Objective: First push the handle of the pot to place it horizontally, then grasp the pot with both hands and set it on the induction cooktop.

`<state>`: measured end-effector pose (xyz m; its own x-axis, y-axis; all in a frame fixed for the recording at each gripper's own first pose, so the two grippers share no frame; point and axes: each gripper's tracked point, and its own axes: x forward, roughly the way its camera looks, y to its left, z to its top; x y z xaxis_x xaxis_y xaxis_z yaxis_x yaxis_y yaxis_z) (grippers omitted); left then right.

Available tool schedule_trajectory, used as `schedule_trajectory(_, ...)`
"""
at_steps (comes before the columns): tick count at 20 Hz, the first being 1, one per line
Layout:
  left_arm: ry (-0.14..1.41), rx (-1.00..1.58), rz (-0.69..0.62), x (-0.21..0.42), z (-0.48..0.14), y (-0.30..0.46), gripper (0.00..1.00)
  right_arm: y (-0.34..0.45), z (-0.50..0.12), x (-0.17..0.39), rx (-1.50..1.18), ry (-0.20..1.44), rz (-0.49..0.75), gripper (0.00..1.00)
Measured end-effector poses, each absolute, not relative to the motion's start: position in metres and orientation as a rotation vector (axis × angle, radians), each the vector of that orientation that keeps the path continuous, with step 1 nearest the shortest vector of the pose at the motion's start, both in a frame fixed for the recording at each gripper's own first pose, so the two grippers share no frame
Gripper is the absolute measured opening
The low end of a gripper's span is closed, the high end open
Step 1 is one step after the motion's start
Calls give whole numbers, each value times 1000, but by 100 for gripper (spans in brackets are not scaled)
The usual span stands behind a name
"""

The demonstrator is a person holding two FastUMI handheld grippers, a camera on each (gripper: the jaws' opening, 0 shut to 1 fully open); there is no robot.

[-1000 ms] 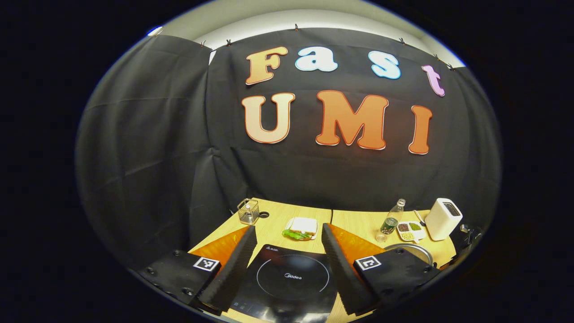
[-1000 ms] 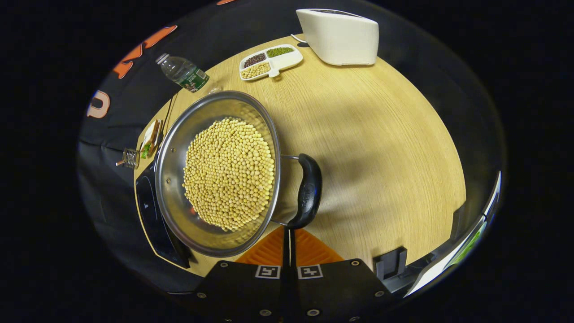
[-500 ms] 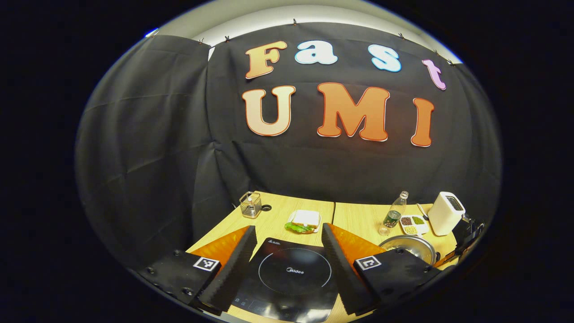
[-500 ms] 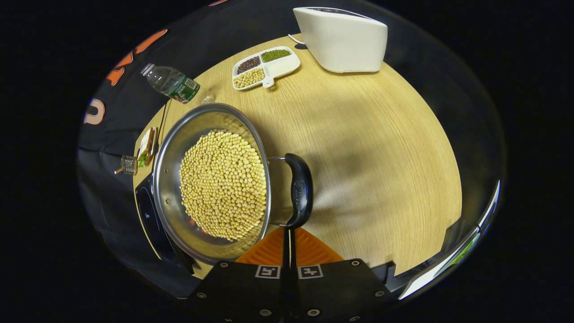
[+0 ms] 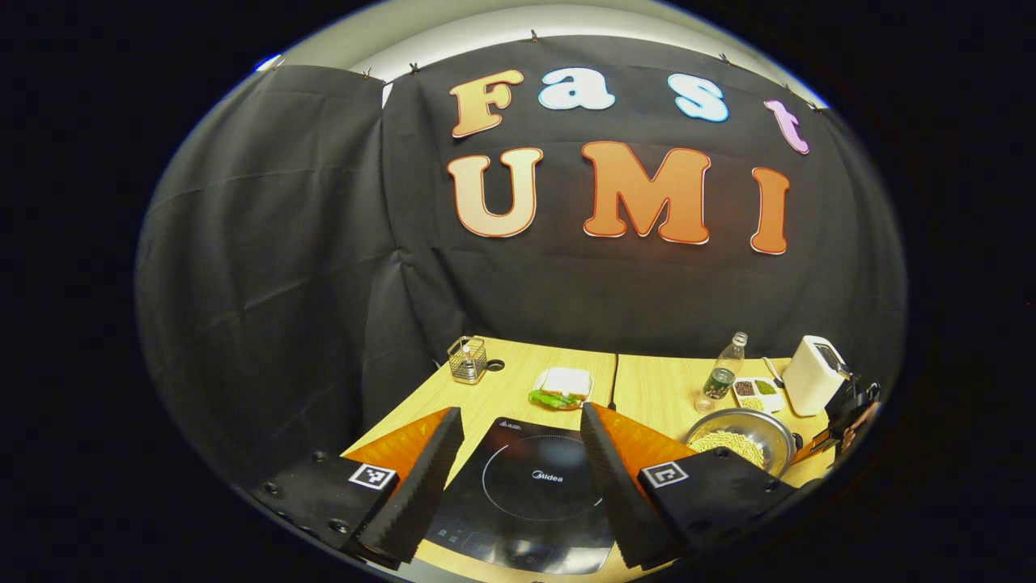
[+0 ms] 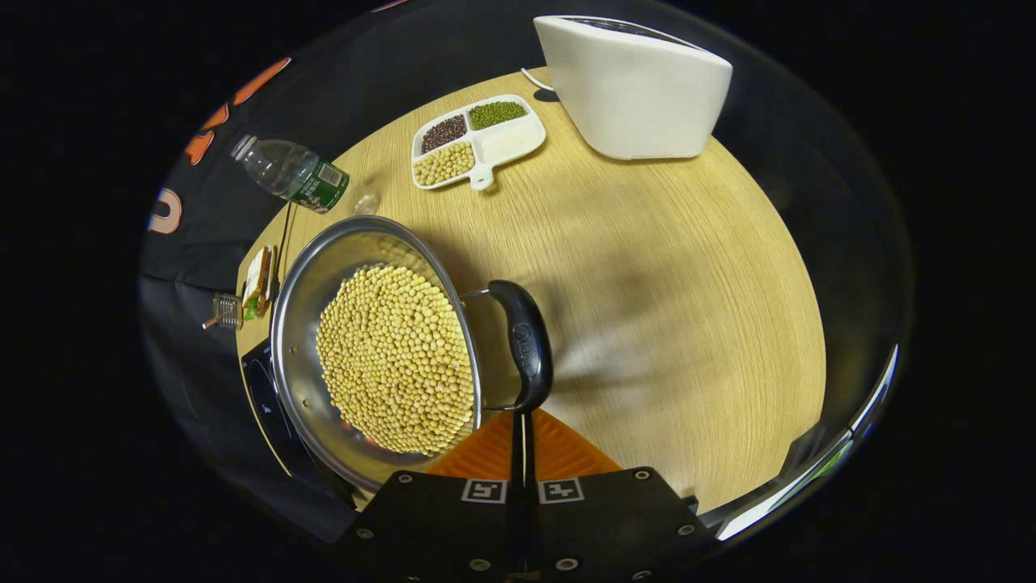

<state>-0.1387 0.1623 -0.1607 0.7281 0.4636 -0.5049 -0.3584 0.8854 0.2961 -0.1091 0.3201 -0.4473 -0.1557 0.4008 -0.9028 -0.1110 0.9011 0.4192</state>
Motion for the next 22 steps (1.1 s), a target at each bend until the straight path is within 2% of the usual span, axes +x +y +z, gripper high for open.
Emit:
schedule_trajectory(5, 646, 182, 418, -143, -176, 151, 95, 319, -441, -101, 211, 1616, 469, 1)
schedule_trajectory(9, 724, 125, 322, -135, -208, 124, 95, 295, -423, -94, 230, 1518, 457, 8)
schedule_trajectory(12, 807, 47, 242, -124, -238, 98, 94, 267, -404, -92, 287, 1458, 424, 24)
schedule_trajectory(14, 861, 7, 200, -120, -256, 83, 95, 245, -393, -94, 321, 1429, 390, 43)
schedule_trajectory(16, 926, -26, 159, -114, -278, 67, 95, 223, -385, -102, 349, 1408, 352, 55)
schedule_trajectory(22, 1139, -83, 70, -101, -347, 27, 97, 171, -377, -123, 388, 1370, 267, 78)
